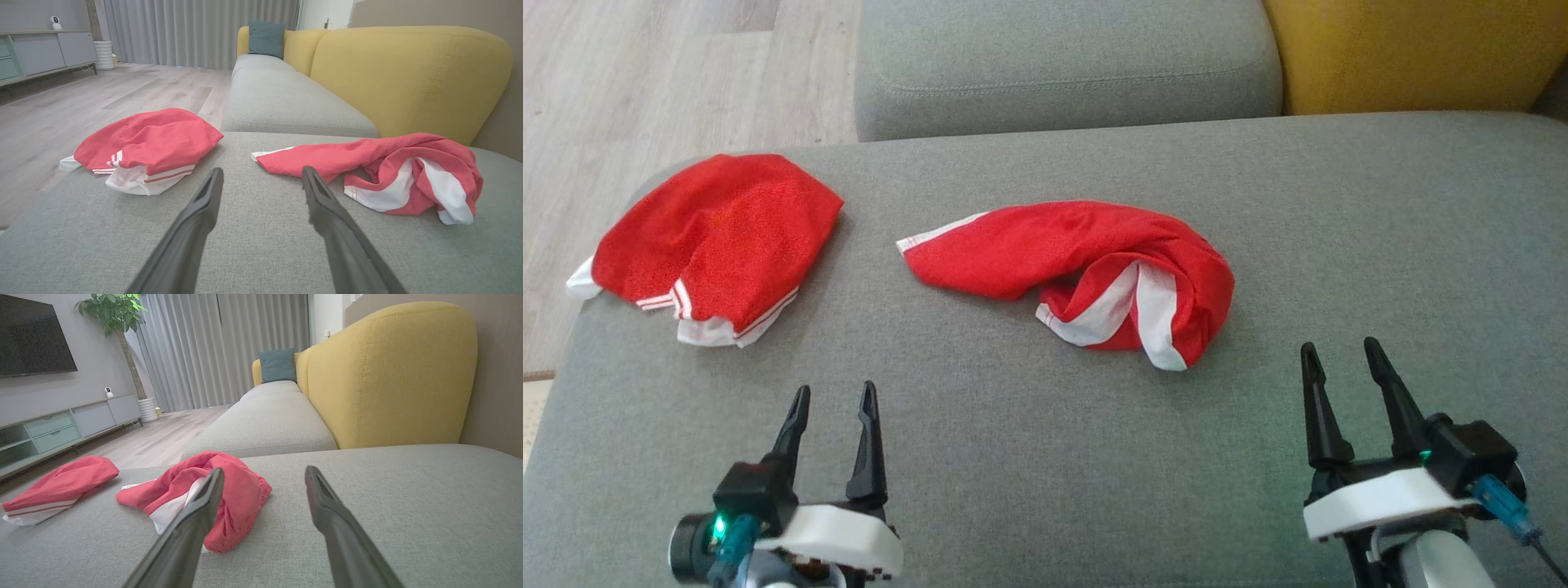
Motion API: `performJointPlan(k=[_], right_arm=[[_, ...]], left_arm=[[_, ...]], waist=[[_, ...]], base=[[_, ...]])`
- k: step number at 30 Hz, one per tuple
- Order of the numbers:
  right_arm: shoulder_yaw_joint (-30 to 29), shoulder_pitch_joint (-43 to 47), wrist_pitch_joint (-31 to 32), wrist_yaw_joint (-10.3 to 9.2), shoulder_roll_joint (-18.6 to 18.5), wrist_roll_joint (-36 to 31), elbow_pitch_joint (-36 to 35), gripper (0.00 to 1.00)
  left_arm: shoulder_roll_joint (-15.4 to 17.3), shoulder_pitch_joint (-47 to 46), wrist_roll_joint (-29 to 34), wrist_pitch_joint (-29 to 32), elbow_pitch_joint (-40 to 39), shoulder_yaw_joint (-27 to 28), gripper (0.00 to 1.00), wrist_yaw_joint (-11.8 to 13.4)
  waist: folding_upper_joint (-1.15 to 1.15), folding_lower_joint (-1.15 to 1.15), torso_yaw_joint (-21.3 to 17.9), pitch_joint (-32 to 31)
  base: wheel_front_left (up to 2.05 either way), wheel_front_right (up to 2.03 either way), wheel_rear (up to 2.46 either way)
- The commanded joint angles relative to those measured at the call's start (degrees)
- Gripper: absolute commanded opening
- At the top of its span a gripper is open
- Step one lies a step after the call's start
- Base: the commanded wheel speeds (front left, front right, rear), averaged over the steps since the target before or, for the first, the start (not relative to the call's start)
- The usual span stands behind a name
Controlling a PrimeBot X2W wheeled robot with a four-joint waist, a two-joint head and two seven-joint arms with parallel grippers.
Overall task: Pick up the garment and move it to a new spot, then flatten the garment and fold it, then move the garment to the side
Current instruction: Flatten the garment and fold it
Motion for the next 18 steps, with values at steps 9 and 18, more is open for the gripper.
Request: performJointPlan(k=[9,18], right_arm=[[1.36,-1.44,-0.61,-0.05,-0.25,0.07,-1.07,1.0],[4.23,-5.63,-0.61,-0.05,-0.25,-0.19,5.93,1.0]], left_arm=[[-0.82,-1.75,1.03,-0.71,-1.62,2.99,1.0,-0.74],[-1.17,-2.67,1.55,-0.71,-1.98,1.88,1.0,-1.35]], waist=[[0.0,0.0,0.64,0.57],[0.0,0.0,3.31,4.12]], base=[[0.0,0.0,0.0],[0.0,0.0,0.0]])
